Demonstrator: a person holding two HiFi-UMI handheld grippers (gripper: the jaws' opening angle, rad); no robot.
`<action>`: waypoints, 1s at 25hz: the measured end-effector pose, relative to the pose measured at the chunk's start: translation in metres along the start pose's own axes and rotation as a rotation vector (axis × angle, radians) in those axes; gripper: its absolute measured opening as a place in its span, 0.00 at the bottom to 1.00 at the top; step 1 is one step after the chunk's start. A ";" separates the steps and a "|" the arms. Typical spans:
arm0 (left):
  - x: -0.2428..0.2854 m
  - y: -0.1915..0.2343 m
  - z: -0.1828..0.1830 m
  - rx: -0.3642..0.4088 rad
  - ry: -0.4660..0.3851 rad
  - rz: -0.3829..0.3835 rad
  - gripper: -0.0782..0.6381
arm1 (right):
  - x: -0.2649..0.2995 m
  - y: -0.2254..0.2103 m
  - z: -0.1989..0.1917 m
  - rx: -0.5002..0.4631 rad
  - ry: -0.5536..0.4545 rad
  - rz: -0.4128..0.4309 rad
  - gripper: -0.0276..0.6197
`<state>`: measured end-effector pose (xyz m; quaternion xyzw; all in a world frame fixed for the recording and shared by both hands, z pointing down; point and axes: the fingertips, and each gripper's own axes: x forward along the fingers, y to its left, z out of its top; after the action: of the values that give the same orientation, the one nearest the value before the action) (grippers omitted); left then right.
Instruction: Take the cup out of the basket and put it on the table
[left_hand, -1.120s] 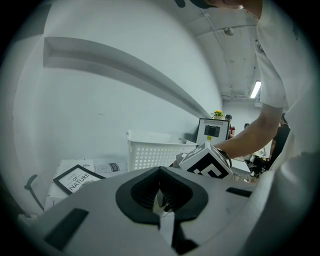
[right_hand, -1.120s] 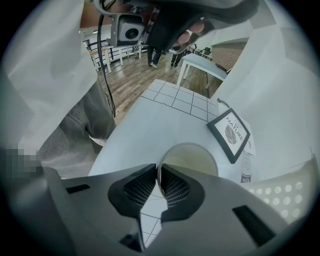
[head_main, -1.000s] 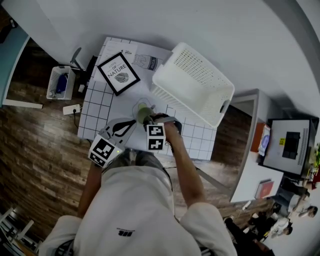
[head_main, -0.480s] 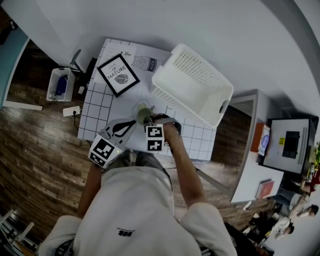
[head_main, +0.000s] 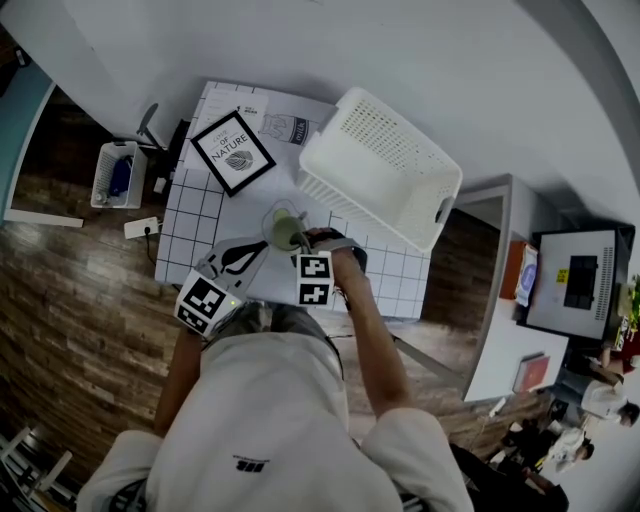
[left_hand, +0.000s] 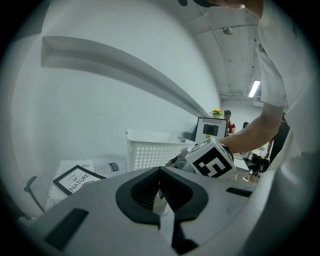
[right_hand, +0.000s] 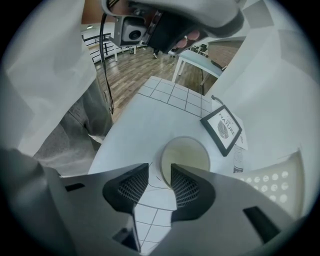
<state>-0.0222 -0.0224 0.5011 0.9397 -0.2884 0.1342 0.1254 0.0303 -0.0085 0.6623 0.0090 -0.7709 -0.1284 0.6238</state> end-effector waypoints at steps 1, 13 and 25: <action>0.000 0.000 0.000 0.000 0.000 -0.001 0.12 | -0.004 -0.002 0.000 0.004 -0.001 -0.018 0.24; -0.005 0.004 0.022 0.024 -0.048 -0.024 0.12 | -0.096 -0.042 0.028 0.297 -0.293 -0.286 0.12; -0.041 0.002 0.109 0.048 -0.266 -0.050 0.12 | -0.245 -0.084 0.071 0.631 -0.880 -0.502 0.06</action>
<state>-0.0366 -0.0376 0.3866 0.9589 -0.2755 0.0123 0.0668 0.0036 -0.0341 0.3964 0.3218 -0.9321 -0.0284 0.1636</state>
